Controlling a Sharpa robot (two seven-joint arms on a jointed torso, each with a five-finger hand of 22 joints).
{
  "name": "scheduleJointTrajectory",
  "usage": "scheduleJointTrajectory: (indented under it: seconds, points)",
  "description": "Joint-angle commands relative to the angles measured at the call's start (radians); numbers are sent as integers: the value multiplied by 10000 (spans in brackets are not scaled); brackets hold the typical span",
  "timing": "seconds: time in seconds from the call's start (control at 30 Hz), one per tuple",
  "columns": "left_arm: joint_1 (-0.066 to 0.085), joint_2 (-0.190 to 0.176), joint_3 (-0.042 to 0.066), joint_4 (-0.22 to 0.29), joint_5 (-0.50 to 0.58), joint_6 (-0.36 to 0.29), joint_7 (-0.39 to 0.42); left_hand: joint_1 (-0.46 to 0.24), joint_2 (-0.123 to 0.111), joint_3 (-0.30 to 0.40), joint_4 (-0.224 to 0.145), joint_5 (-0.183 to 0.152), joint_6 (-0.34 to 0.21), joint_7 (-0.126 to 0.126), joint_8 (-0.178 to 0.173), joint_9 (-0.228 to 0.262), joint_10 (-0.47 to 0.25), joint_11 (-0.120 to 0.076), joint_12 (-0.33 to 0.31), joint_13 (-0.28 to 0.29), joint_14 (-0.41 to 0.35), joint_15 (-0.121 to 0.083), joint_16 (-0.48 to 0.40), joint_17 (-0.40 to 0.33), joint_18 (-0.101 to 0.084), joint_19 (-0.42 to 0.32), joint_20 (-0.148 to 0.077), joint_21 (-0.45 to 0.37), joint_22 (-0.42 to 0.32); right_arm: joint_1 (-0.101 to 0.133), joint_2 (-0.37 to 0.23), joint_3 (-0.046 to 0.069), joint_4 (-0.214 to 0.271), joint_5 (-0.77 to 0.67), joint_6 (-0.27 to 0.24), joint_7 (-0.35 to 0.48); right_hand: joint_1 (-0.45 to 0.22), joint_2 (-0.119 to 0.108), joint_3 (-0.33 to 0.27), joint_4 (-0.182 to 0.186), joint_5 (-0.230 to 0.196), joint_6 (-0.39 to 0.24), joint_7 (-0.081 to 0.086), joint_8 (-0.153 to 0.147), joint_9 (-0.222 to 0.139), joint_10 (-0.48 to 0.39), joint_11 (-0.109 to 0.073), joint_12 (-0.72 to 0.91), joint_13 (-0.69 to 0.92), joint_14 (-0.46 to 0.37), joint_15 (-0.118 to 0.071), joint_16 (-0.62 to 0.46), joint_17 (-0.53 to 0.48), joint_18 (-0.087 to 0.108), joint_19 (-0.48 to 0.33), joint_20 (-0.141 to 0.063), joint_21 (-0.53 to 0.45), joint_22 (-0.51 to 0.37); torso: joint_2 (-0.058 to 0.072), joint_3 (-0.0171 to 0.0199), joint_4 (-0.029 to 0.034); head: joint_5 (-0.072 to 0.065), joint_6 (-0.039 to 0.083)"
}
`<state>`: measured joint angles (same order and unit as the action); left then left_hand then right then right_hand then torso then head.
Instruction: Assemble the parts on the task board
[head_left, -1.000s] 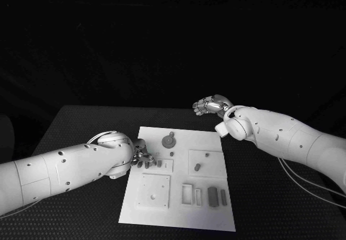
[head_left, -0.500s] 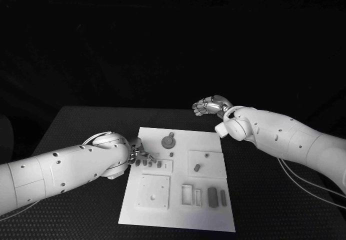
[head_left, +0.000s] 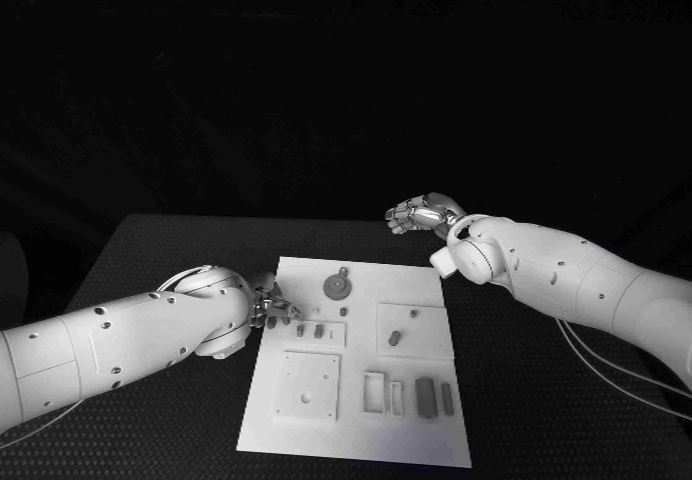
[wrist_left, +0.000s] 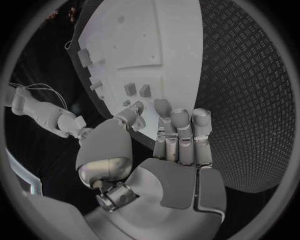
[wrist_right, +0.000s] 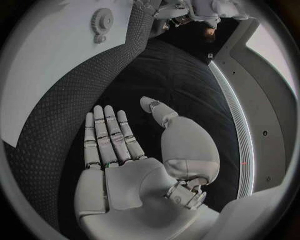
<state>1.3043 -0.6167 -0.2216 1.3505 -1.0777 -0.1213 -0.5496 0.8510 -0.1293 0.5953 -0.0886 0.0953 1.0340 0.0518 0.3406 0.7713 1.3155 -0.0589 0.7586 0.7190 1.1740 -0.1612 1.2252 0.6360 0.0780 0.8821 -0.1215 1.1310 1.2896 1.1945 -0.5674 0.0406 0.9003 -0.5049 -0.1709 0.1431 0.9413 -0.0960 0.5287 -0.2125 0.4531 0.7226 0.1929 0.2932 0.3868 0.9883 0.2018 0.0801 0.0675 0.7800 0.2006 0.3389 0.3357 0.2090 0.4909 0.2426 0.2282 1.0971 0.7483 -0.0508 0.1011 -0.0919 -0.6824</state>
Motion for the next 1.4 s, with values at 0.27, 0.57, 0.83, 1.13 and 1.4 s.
scheduleJointTrajectory:
  seconds: [0.27, 0.57, 0.83, 1.13, 1.4]
  points:
    - [-5, 25, -26, 148, -749, -3659, 3765, 2582, -393, 261, -1911, 553, -416, 526, -372, -413, -1366, 690, -2300, -1671, -1418, 985, -1503, -1064, -777, -1880, -391, -1796, -563, -2, -20, 1, 17, -56, 32, 108, -2, -38, 2, -37, 56, -19, 383, 38, -13, 41, -2, -66, 11, -41, 10, 65, -18, -177, -36, 18, -63, 18, 9, 2, -3, -46, 65]
    - [-61, 354, -41, -86, -1623, -3406, 5595, 3165, -411, 121, -1955, 296, -707, 526, -882, -905, -1580, 1260, -4813, -3095, -1443, 1263, -1921, -1398, -752, -2000, -120, -2218, -531, -3, 20, 1, -7, -48, 41, 110, -1, -35, 3, -37, 55, -18, 384, 39, -15, 43, -3, -66, 11, -40, 9, 67, -19, -176, -33, 19, -66, 22, 19, -9, -10, -57, 103]
    - [-187, 1107, -56, -921, -2898, -2491, 5775, 3307, -262, -101, -1949, 95, -705, 456, -1061, -1150, -1592, 1261, -5844, -3550, -1217, 1223, -1620, -1272, -680, -1785, -149, -2155, -337, -4, 101, 1, -45, -48, 62, 123, 0, -28, 5, -35, 54, -18, 384, 41, -16, 44, -3, -66, 11, -40, 9, 68, -21, -176, -31, 19, -68, 25, 29, -9, -40, -79, 122]
    - [-350, 1556, -52, -1309, -3613, -1796, 5866, 3209, -221, -399, -1959, -16, -776, 506, -1204, -1334, -1475, 1224, -6355, -3791, -970, 1148, -809, -919, -501, -1399, -220, -1871, -64, -4, 133, 1, -54, -48, 70, 123, -1, -22, 6, -33, 53, -18, 384, 42, -17, 45, -3, -67, 12, -39, 9, 70, -22, -176, -29, 20, -72, 29, 68, -6, -79, -87, 128]
    - [-507, 1840, -54, -1570, -3993, -1240, 5708, 3187, -208, -490, -1953, 54, -833, 473, -1270, -1421, -1523, 1215, -6617, -3902, -926, 1137, -472, -814, -483, -1351, -229, -1837, 34, -4, 154, 2, -35, -48, 73, 124, -3, -18, 6, -32, 53, -18, 385, 43, -19, 45, -3, -67, 12, -39, 9, 71, -23, -175, -28, 21, -75, 32, 66, -11, -80, -106, 101]
